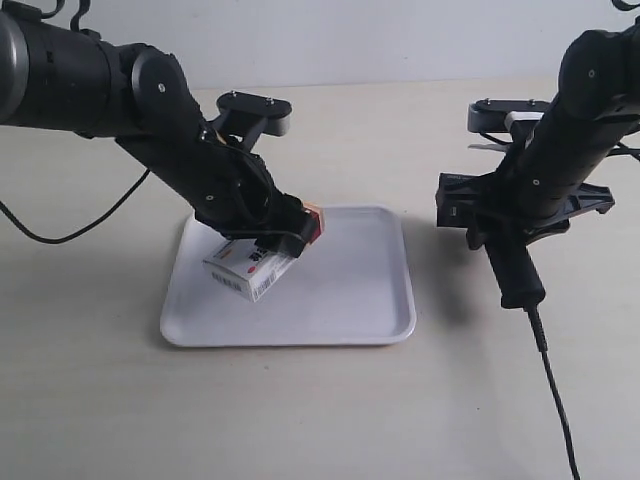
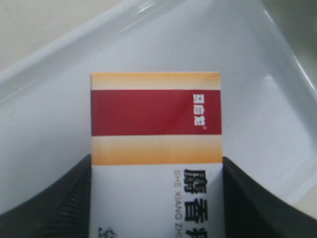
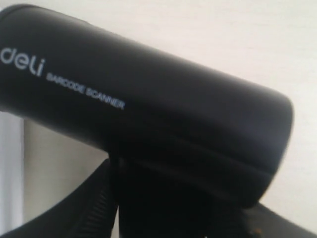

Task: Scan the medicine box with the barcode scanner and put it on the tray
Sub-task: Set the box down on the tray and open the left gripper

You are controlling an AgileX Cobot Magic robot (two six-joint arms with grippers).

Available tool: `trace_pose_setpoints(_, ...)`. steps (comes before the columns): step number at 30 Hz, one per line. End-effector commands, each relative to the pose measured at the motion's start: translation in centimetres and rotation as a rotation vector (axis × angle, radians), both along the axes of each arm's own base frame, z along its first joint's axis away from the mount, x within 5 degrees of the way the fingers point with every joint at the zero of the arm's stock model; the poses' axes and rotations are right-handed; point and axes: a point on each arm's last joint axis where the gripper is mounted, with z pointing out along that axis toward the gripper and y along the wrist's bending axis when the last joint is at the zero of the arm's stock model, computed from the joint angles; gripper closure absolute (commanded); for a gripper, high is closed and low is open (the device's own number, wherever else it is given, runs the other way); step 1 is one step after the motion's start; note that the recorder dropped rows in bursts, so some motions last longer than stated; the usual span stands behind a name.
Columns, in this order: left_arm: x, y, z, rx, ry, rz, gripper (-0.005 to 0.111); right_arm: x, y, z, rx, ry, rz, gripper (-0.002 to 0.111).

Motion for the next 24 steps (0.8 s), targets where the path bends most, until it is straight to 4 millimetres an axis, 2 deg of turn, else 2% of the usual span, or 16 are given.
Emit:
trace_pose_setpoints(1, 0.0, -0.2, -0.5, 0.001, -0.007, -0.002, 0.107, 0.4, -0.1, -1.2, -0.004, -0.001, 0.002, 0.108)
trace_pose_setpoints(10, 0.3, -0.3, -1.7, 0.012, -0.002, 0.004, 0.107, 0.8, 0.0, -2.3, -0.005, -0.006, -0.001, 0.108)
trace_pose_setpoints(13, 0.4, -0.4, -1.7, 0.010, -0.008, 0.006, 0.107, 0.7, 0.0, -2.9, -0.012, 0.022, -0.003, 0.088)
trace_pose_setpoints(14, 0.4, -0.4, -1.7, 0.010, -0.008, 0.006, 0.107, 0.6, 0.0, -2.9, -0.009, 0.023, -0.007, 0.075)
trace_pose_setpoints(18, 0.4, -0.4, -1.7, 0.010, -0.008, 0.006, 0.107, 0.6, 0.1, -2.9, 0.004, 0.030, -0.021, 0.038)
trace_pose_setpoints(20, 0.4, -0.4, -1.7, 0.010, -0.008, 0.006, 0.107, 0.6, 0.1, -2.9, 0.013, 0.034, -0.032, 0.028)
trace_pose_setpoints(24, 0.4, -0.3, -1.7, 0.013, -0.010, 0.004, 0.107, 0.5, 0.2, -2.7, 0.025, 0.042, -0.044, 0.028)
